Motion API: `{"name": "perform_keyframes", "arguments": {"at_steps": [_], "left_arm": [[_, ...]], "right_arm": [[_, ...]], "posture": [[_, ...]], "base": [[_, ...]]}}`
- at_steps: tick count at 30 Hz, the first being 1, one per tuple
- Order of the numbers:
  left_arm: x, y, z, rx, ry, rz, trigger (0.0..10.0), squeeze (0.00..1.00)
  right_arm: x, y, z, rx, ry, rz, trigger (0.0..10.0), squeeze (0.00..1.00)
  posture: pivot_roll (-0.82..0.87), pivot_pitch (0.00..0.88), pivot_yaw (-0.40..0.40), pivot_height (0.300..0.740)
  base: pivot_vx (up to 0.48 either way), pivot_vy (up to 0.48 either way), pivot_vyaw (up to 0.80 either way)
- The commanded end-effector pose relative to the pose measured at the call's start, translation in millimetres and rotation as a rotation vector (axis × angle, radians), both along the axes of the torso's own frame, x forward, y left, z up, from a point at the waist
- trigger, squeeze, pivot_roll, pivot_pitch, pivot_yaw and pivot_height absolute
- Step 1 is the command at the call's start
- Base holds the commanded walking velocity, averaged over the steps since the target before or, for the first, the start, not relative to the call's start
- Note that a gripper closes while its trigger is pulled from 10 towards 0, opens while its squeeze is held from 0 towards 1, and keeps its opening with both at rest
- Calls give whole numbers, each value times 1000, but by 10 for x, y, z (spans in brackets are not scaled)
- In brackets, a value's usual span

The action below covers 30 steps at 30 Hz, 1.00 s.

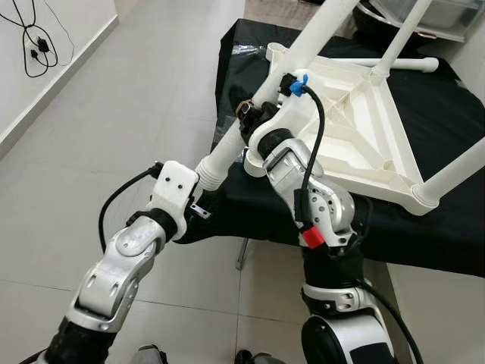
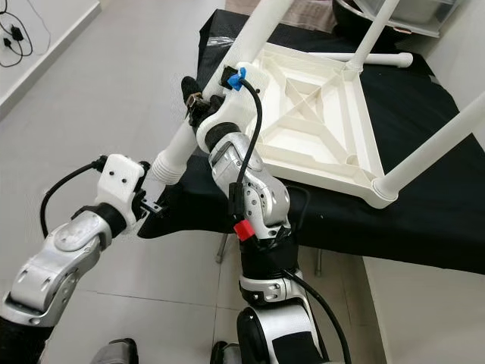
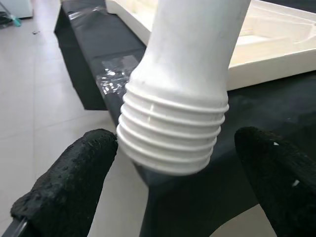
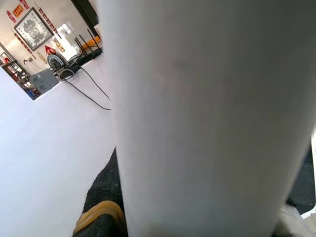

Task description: Building children table

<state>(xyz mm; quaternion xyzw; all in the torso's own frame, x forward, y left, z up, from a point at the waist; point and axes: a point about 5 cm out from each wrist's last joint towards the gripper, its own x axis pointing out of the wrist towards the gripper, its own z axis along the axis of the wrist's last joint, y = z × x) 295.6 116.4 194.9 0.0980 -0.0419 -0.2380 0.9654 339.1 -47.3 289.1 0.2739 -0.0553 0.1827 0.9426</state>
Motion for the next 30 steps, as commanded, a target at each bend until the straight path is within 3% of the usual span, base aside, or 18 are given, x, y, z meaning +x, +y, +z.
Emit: {"name": "perform_keyframes", "arguments": {"at_steps": [1, 13, 28, 29, 30], "left_arm": [[-2, -33, -37, 12, 4, -15, 10000, 0], [65, -11, -56, 36, -2, -20, 10000, 0], [122, -118, -92, 29, 5, -53, 10000, 0], [127, -129, -104, 37, 6, -57, 8667, 0], [127, -129, -104, 37, 6, -57, 8667, 0]], "right_arm": [[-91, 145, -166, 70, 68, 51, 10000, 0], [-178, 201, -250, 57, 107, 98, 10000, 0], [-322, 311, -339, 46, 143, 166, 10000, 0], [-333, 318, -350, 40, 147, 169, 10000, 0], [-333, 318, -350, 40, 147, 169, 10000, 0]], "posture": [[136, 143, -130, 740], [135, 144, -128, 740], [131, 148, -127, 740], [130, 147, -126, 740], [130, 147, -126, 740]], "base": [[0, 0, 0], [0, 0, 0], [0, 0, 0], [0, 0, 0], [0, 0, 0]]}}
